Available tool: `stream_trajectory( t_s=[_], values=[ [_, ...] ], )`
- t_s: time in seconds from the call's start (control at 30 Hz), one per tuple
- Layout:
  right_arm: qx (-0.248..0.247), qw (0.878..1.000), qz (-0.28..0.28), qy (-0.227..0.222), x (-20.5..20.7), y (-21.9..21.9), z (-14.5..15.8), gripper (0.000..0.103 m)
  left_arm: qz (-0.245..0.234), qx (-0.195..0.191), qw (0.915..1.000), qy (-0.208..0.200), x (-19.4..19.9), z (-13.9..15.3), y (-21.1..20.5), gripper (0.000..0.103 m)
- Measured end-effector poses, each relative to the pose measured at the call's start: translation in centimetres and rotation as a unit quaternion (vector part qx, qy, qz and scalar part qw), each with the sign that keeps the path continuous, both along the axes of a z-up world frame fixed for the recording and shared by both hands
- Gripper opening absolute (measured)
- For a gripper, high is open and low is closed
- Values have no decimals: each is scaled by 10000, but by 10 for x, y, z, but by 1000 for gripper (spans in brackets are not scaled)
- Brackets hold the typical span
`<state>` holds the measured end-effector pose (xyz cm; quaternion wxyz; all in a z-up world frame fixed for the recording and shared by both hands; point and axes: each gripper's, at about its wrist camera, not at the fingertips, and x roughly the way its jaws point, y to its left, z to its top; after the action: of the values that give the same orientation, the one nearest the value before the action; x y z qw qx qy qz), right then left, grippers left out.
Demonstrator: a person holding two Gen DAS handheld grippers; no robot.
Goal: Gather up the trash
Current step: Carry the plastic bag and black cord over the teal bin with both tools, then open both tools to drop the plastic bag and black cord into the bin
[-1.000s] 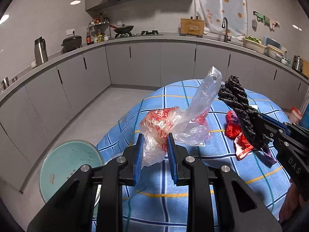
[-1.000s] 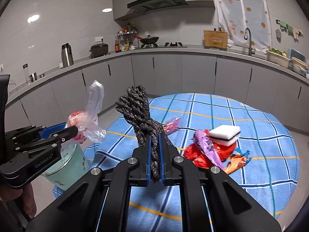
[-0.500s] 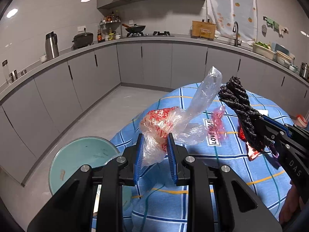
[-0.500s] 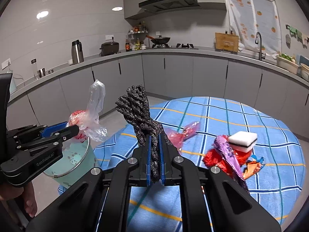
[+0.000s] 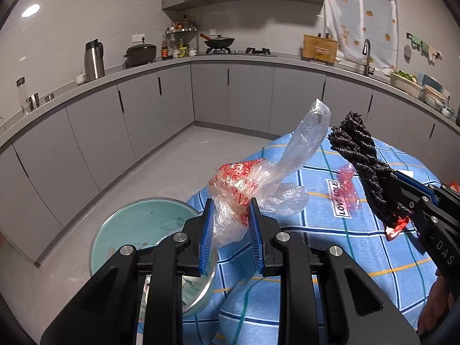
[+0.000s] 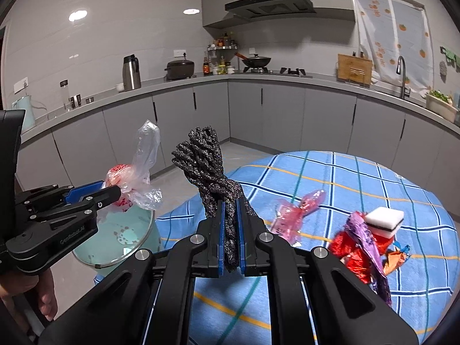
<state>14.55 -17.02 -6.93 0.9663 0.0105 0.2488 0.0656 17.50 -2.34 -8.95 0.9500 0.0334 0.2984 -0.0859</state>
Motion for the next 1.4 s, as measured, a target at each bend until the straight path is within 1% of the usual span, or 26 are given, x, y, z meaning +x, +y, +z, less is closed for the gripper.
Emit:
stream_trajectory(
  t_s=[0.77,1.1,1.4],
  values=[
    [-159,9981,599,46,17,51,-1,8,551,-13,9985,43,8,-2,57,24],
    [-217,9958,888,78,27,80,-2,8,865,-10,9962,74,11,-4,88,24],
    [-267,9923,1200,137,39,113,-6,8,1183,-2,9928,171,16,-13,112,24]
  ],
)
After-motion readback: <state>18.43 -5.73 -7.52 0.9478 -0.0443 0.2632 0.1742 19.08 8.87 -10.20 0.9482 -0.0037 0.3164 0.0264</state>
